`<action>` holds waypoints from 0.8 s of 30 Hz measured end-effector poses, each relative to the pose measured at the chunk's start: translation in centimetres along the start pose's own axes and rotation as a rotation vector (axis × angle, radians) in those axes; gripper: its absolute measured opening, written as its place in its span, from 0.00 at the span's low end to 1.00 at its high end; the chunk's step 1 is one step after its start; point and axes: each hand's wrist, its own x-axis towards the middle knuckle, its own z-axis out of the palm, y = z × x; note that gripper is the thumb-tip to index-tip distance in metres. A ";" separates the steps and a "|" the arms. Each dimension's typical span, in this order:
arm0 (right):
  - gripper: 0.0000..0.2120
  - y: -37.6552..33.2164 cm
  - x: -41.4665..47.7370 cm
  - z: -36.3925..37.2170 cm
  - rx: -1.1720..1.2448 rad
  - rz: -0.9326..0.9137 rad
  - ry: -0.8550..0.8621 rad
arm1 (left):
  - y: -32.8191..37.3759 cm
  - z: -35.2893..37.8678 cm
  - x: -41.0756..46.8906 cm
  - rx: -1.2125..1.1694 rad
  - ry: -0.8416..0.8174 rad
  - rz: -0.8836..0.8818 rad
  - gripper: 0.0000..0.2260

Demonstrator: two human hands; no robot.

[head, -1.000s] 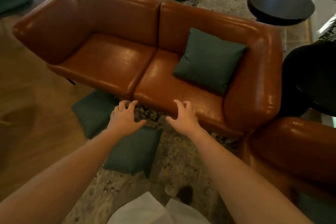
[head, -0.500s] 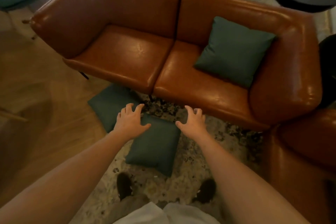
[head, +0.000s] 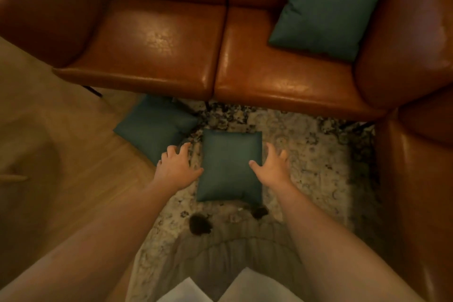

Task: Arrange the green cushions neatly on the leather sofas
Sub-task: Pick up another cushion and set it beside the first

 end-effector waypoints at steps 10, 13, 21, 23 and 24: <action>0.47 7.0 12.6 11.5 0.060 0.173 -0.008 | -2.3 12.8 12.8 -0.072 -0.088 -0.099 0.46; 0.50 10.0 18.3 16.4 0.113 0.180 -0.021 | -3.4 18.6 17.9 -0.061 -0.087 -0.104 0.47; 0.57 17.3 31.3 28.0 0.283 0.234 0.017 | -7.0 34.3 29.7 -0.252 -0.180 -0.213 0.54; 0.58 18.5 33.2 29.3 0.364 0.258 0.038 | -7.3 36.3 31.1 -0.419 -0.190 -0.271 0.57; 0.60 19.2 34.1 30.0 0.437 0.273 0.036 | -7.4 37.3 31.8 -0.536 -0.191 -0.313 0.59</action>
